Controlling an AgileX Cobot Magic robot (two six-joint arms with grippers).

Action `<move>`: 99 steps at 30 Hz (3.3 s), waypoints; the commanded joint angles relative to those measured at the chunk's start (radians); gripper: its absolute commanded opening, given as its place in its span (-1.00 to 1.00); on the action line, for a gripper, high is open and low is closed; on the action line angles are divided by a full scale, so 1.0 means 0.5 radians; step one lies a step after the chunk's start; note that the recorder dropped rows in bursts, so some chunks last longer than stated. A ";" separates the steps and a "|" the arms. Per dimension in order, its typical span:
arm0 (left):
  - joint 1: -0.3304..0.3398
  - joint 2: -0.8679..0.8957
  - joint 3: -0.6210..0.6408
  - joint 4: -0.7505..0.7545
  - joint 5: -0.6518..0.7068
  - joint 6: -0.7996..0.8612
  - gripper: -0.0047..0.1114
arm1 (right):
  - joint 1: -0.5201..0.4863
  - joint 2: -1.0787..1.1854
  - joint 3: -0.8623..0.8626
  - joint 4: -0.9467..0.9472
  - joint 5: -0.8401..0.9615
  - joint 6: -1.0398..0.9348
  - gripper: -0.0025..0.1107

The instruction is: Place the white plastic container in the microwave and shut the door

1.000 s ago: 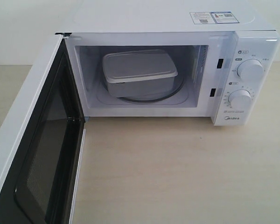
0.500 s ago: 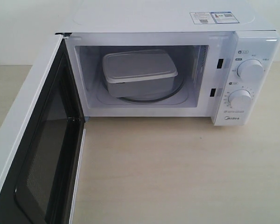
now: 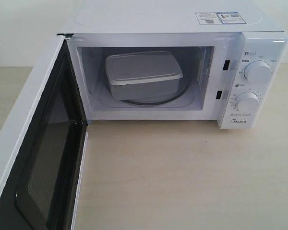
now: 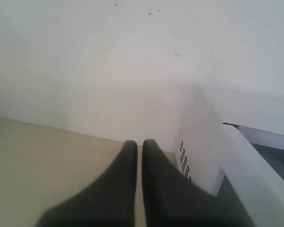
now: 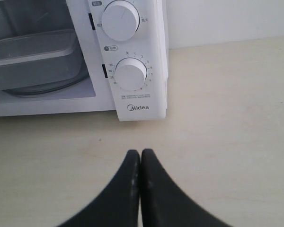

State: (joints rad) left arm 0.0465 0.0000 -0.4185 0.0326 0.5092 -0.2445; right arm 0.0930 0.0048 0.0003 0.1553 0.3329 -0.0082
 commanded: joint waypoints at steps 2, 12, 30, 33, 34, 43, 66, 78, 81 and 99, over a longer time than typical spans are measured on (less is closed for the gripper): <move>0.004 0.000 -0.013 -0.046 -0.081 -0.069 -0.84 | -0.006 -0.010 -0.001 -0.012 -0.004 0.002 -0.96; 0.004 0.475 -0.358 -0.146 0.380 0.259 -0.84 | -0.006 -0.010 -0.001 -0.012 -0.004 0.002 -0.96; 0.004 1.438 -0.792 -0.732 0.996 1.639 -0.84 | -0.006 -0.010 -0.001 -0.012 -0.004 0.002 -0.96; 0.004 1.457 -0.792 -0.801 1.107 1.814 -0.84 | -0.006 -0.010 -0.001 -0.012 -0.004 -0.001 -0.96; 0.004 1.472 -0.792 -0.855 1.121 1.859 -0.84 | -0.006 -0.010 -0.001 -0.012 -0.004 -0.001 -0.96; -0.002 1.832 -0.792 -1.351 1.297 2.336 -0.84 | -0.006 -0.010 -0.001 -0.012 -0.004 0.002 -0.96; -0.854 2.328 -0.827 -1.601 0.595 2.410 -0.84 | -0.006 -0.010 -0.001 -0.012 -0.004 -0.001 -0.96; -0.978 2.532 -1.001 -1.629 0.334 2.436 -0.84 | -0.006 -0.010 -0.001 -0.012 -0.004 -0.001 -0.96; -0.978 2.623 -1.077 -1.681 0.297 2.506 -0.84 | -0.006 -0.010 -0.001 -0.012 -0.004 -0.001 -0.96; -0.978 2.922 -1.374 -1.758 0.287 2.570 -0.84 | -0.006 -0.010 -0.001 -0.012 -0.004 -0.001 -0.96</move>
State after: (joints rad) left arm -0.4383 1.4660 -1.0990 -0.8313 0.6446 1.0319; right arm 0.0930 0.0048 0.0003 0.1553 0.3346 -0.0082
